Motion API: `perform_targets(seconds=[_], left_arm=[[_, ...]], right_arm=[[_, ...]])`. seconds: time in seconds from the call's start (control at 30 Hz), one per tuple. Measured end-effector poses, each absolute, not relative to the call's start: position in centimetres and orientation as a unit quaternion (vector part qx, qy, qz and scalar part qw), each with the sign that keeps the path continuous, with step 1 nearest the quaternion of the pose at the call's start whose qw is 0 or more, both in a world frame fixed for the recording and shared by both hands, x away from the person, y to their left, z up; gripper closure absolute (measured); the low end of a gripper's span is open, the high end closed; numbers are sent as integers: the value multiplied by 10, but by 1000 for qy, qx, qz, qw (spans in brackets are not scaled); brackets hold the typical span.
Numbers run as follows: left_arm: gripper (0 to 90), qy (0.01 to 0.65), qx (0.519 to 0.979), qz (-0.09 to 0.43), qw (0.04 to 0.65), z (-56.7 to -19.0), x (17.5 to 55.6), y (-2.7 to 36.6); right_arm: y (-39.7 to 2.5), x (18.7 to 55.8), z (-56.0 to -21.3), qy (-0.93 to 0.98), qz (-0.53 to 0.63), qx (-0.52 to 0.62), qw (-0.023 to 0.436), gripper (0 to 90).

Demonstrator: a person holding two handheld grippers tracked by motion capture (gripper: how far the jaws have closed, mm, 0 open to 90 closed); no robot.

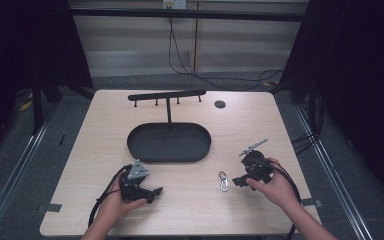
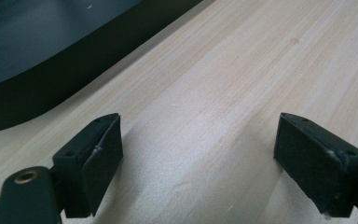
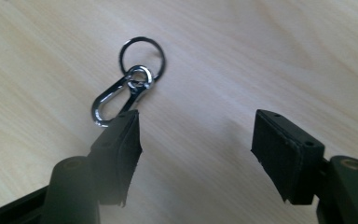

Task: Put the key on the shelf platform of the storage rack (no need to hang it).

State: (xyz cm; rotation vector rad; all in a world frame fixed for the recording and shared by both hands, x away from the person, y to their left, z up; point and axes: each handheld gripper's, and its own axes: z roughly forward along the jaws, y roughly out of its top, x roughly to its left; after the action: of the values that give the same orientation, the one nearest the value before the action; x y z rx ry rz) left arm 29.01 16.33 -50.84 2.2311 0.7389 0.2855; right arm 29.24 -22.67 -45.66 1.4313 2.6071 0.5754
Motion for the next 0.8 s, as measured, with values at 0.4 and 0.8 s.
perform_targets(seconds=[0.4,0.8], left_arm=[[151,289,873,112,378,-508,290,163],[151,289,873,111,377,-508,290,163]], right_arm=[[-194,299,-457,870,167,463,28,364],[-180,308,-462,872,146,467,19,389]])
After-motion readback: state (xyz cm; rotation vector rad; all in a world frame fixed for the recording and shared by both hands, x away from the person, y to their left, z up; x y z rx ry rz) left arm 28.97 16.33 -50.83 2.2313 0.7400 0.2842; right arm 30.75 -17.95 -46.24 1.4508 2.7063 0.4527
